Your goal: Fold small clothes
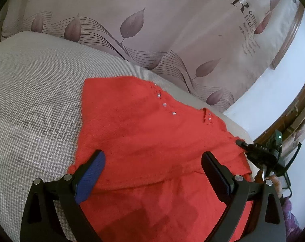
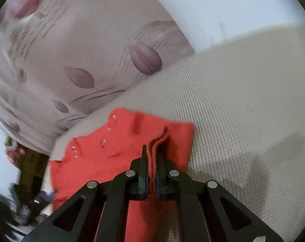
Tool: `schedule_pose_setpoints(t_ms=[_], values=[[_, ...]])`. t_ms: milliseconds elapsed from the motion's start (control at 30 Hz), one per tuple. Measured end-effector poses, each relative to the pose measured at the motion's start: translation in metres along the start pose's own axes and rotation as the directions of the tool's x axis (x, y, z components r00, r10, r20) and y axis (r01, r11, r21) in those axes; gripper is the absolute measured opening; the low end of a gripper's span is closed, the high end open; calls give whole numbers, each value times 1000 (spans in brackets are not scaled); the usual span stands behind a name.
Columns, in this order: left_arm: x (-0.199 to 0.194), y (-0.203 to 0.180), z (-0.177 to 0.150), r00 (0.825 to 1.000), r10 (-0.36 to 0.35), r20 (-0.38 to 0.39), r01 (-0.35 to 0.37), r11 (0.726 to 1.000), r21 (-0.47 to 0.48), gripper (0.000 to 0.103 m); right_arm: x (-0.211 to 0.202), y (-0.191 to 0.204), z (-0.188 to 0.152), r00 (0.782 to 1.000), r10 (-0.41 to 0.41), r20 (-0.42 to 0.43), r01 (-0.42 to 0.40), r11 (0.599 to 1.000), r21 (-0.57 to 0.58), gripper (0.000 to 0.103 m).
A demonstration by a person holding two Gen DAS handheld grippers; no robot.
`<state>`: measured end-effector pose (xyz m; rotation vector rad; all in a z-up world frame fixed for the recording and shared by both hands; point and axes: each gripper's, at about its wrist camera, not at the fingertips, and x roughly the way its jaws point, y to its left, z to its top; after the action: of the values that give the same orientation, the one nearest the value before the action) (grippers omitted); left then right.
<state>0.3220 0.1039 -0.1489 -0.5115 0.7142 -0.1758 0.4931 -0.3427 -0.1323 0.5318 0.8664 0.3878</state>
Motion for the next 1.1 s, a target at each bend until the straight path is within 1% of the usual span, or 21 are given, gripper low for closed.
schedule_pose_setpoints(t_ms=[67,167,200,300,367,433,467,500,533,567,600,700,733,800,833,933,967,1000,1033,1067,1100], values=[[-1,0,0,1000,-1,1,1,1000,2,96,5,-5,0,999,-8,-35,9,1000,29,5],[-1,0,0,1000,-2,0,2,1000,2,96,5,-15,2,998,46,-41,-42,995,88,5],[-1,0,0,1000,-2,0,2,1000,3,96,2,-22,2,997,72,-27,-68,989,128,5],[-3,2,1,1000,-16,1,16,1000,-6,96,-13,-38,-2,995,86,51,-95,975,200,12],[-8,4,2,999,-47,7,47,999,-19,96,-25,-44,-6,990,94,110,-118,966,231,12],[-18,4,5,997,-78,22,78,996,-33,96,-43,-42,-14,974,97,204,-141,967,214,12],[-24,0,9,995,-96,29,97,995,-15,96,-52,-40,-18,968,97,232,-142,972,185,12],[-27,-3,11,995,-100,27,100,995,10,96,-56,-32,-21,967,90,239,-127,982,142,12],[-28,-8,14,995,-97,21,96,995,41,96,-56,-21,-24,970,92,225,-114,990,83,12],[-26,-13,20,996,-94,-4,94,992,84,96,-53,-10,-24,974,101,202,-109,994,29,12],[-24,-15,24,994,-104,-28,106,989,100,96,-49,3,-27,982,96,165,-90,995,-41,12],[-9,-16,37,979,-167,-117,181,977,114,96,-28,36,-33,997,30,73,-15,979,-201,12],[-4,-17,40,977,-167,-134,184,975,125,96,-22,42,-34,999,4,50,8,973,-232,12],[11,-18,49,975,-147,-168,175,971,165,96,-8,50,-35,998,-56,-5,52,962,-269,12],[15,-17,50,975,-141,-171,170,971,169,96,-5,50,-35,998,-65,-17,58,960,-275,12],[36,-2,62,970,-145,-194,170,978,120,96,-6,46,-36,998,-64,-20,56,963,-265,12],[42,6,66,973,-134,-186,154,984,94,96,-5,45,-35,997,-67,-22,60,964,-260,12],[45,16,70,975,-148,-166,162,984,71,96,-6,44,-36,997,-73,-22,65,964,-259,12],[46,19,71,978,-141,-151,153,985,73,96,-6,44,-36,997,-77,-23,69,963,-260,12],[47,22,74,991,-51,-125,63,994,93,96,-6,44,-37,996,-82,-22,73,963,-260,12],[50,24,74,993,-10,-121,22,995,101,95,-6,45,-38,996,-89,-20,81,961,-263,12]])
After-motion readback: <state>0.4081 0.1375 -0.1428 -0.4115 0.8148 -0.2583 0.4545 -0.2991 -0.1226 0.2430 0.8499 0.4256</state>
